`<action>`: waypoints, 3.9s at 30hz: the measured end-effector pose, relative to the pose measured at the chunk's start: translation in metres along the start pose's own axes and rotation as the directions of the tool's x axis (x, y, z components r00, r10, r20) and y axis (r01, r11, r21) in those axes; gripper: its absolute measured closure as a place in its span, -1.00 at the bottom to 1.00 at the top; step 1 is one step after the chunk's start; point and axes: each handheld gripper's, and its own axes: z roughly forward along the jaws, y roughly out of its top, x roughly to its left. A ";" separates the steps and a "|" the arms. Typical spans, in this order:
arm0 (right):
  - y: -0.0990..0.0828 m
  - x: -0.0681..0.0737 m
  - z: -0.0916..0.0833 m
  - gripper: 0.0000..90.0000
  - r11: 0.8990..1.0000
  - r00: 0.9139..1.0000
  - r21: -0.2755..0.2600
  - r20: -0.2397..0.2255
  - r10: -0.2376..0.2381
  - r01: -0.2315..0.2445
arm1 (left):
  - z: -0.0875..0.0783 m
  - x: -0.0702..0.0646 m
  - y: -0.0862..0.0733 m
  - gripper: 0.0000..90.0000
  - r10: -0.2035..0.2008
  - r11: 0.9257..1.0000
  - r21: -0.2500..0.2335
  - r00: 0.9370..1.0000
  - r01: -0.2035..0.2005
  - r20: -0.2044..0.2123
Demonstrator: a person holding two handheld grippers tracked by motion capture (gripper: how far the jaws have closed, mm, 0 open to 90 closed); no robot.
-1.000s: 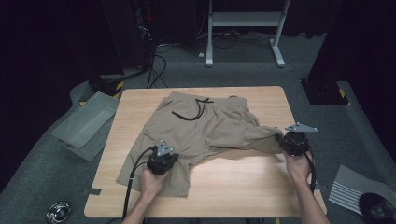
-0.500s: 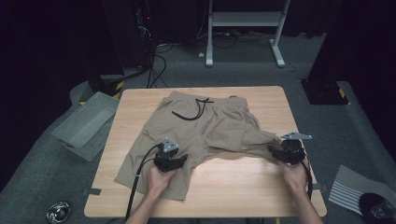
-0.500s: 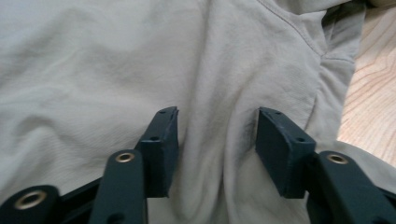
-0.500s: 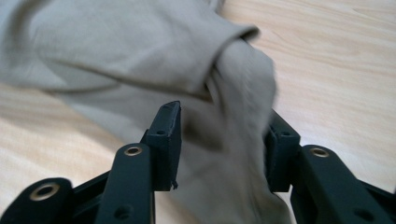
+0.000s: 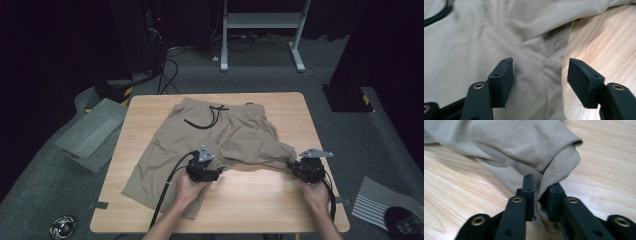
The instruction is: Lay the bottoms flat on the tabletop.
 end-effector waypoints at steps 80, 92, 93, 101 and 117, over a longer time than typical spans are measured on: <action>0.013 0.030 0.015 1.00 0.984 0.984 0.020 -0.025 -0.174 0.175 | -0.015 -0.004 0.031 0.90 0.051 0.997 -0.054 0.998 -0.050 0.024; 0.034 0.012 0.021 0.91 0.995 0.995 0.022 0.025 -0.096 0.096 | 0.000 0.014 0.027 0.55 0.041 0.999 0.028 0.994 -0.039 -0.099; 0.033 0.012 0.023 0.78 0.996 0.996 0.034 0.029 -0.088 0.087 | -0.001 0.010 0.028 0.42 0.049 0.999 0.025 0.994 -0.047 -0.100; 0.029 0.031 -0.013 0.47 0.985 0.988 -0.083 0.013 -0.152 0.153 | -0.011 -0.028 0.032 0.09 0.149 0.989 0.019 0.989 -0.149 -0.017; 0.019 0.032 0.037 0.91 0.979 0.978 0.095 -0.118 -0.172 0.183 | 0.017 -0.035 0.012 0.12 0.163 0.980 0.115 0.987 -0.161 -0.007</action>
